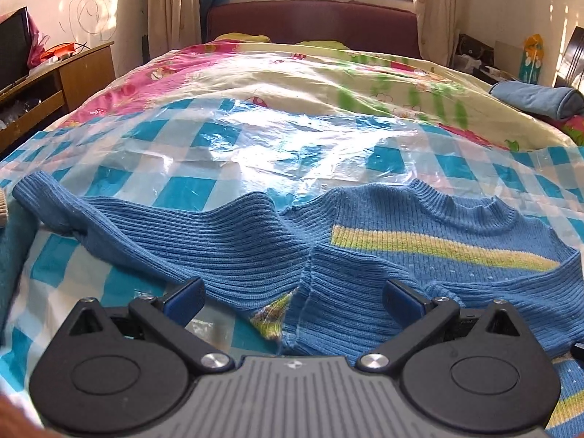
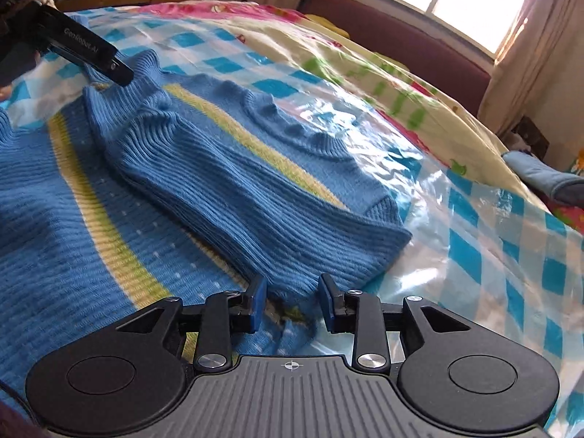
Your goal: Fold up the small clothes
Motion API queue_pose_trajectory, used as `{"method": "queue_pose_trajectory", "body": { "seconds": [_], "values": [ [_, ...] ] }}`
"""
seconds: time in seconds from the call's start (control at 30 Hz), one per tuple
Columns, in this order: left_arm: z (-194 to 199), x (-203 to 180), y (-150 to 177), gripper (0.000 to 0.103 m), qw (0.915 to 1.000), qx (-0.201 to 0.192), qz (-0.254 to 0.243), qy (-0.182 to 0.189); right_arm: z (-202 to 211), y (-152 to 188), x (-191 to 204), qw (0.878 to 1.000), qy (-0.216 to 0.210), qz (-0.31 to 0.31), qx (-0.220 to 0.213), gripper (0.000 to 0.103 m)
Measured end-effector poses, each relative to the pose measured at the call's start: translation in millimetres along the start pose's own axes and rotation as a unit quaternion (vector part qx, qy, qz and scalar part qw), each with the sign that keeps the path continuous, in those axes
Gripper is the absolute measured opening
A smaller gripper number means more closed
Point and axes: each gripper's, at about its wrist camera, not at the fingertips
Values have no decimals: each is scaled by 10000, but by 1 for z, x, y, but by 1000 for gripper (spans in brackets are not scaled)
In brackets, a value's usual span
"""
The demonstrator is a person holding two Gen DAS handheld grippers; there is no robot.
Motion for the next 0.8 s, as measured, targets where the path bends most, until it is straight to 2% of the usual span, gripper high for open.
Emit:
{"method": "queue_pose_trajectory", "body": {
  "seconds": [0.07,0.13,0.2,0.3,0.47,0.63,0.8],
  "values": [
    [-5,1,3,103,10000,65,-10,-56,-5,2,-4,9996,214,-129,152,24],
    [-13,2,11,103,9995,191,-95,-231,-9,4,-16,9971,408,-567,285,17],
    [-25,2,22,103,9977,452,-257,-430,-9,8,-32,9894,461,-1322,378,15],
    [-25,8,27,103,9981,457,-161,-388,-9,18,-43,9779,483,-1973,495,15],
    [-19,14,24,103,9980,443,43,-442,2,15,-37,9810,415,-1811,562,21],
    [-8,13,20,103,9989,202,111,-406,26,1,-36,9840,313,-1733,287,21],
    [-1,3,16,103,9995,-82,-13,-296,6,-26,-45,9877,235,-1546,44,24]
  ]
}}
Point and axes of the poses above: each gripper's, at about its wrist camera, not at the fingertips, and z roughly against the way its jaws point, x to its left, y to its underside, and after that the axes turned 7 degrees about -x, right-handed
